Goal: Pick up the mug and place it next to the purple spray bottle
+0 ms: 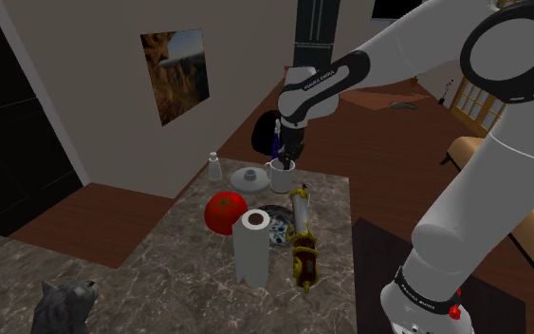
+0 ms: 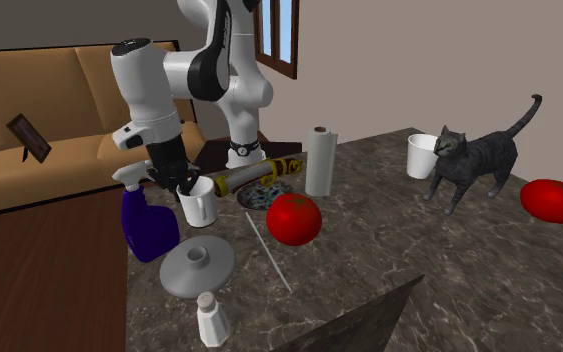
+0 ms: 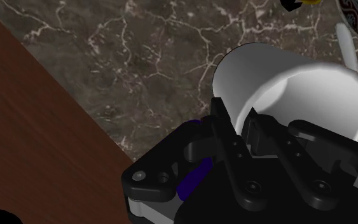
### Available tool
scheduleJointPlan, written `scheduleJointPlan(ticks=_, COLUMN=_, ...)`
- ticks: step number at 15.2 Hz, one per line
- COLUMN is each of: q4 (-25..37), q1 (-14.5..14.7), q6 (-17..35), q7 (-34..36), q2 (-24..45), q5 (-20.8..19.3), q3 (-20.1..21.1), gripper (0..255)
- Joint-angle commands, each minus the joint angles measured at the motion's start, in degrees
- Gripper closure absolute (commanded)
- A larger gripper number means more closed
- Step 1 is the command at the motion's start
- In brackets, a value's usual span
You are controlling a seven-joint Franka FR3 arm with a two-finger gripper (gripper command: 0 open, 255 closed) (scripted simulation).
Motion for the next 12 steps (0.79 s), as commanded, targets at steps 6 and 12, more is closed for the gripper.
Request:
scheduleJointPlan(ticks=6, q4=-1.3, q1=0.0, q6=2.9, q7=-0.2, q2=1.6, q5=0.0, q3=0.0, gripper=255)
scheduleJointPlan(ticks=12, q4=-1.3, q1=0.0, q6=2.9, q7=-0.2, q2=1.6, q5=0.0, q3=0.0, gripper=0)
